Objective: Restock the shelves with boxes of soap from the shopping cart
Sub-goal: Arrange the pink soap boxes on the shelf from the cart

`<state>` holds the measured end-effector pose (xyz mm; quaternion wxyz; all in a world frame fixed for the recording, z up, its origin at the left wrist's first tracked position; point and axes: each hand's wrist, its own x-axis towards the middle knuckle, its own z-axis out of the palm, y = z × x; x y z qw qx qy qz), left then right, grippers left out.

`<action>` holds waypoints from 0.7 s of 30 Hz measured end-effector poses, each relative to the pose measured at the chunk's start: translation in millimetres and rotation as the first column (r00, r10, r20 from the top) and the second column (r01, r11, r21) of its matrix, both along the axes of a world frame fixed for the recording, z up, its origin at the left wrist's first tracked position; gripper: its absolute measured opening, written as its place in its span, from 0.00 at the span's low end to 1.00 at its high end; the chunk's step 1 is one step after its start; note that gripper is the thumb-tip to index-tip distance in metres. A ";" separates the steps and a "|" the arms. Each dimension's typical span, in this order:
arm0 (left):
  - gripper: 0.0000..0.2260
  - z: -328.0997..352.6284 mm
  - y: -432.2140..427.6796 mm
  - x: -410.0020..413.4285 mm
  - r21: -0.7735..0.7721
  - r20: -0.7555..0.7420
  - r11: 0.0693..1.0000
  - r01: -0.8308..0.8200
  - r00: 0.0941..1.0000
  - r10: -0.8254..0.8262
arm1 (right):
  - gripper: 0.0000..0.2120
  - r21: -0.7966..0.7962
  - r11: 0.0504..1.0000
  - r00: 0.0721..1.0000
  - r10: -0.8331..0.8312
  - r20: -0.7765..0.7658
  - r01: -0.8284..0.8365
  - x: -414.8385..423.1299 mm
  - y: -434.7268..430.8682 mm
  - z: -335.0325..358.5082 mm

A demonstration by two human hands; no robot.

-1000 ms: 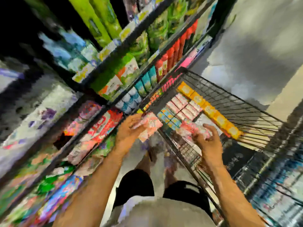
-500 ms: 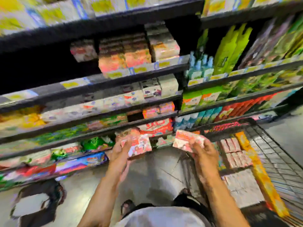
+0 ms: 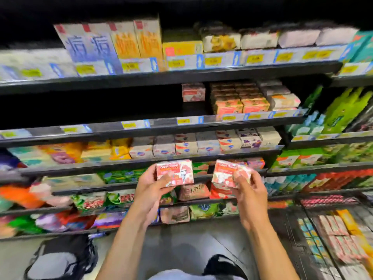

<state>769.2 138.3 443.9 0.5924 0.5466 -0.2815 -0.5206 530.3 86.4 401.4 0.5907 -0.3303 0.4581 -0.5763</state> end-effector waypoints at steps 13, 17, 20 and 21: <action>0.16 52.9 -152.1 51.2 -0.189 0.319 0.977 0.097 0.947 -0.032 | 0.32 -0.104 0.994 0.998 -0.040 -0.048 0.035 26.6 -45.9 3.6; 0.15 59.5 -218.8 54.9 -0.223 0.374 0.967 0.127 0.927 -0.036 | 0.24 -0.105 0.993 0.999 -0.046 -0.017 0.044 24.3 -66.5 -12.9; 0.18 54.6 -260.8 53.2 -0.194 0.450 0.969 0.156 0.891 -0.053 | 0.18 -0.107 0.993 0.998 -0.056 -0.009 0.054 24.8 -77.6 -24.6; 0.20 51.4 -272.0 52.7 -0.174 0.472 0.970 0.171 0.879 -0.070 | 0.17 -0.105 0.993 0.998 -0.060 -0.003 0.059 25.3 -80.4 -27.6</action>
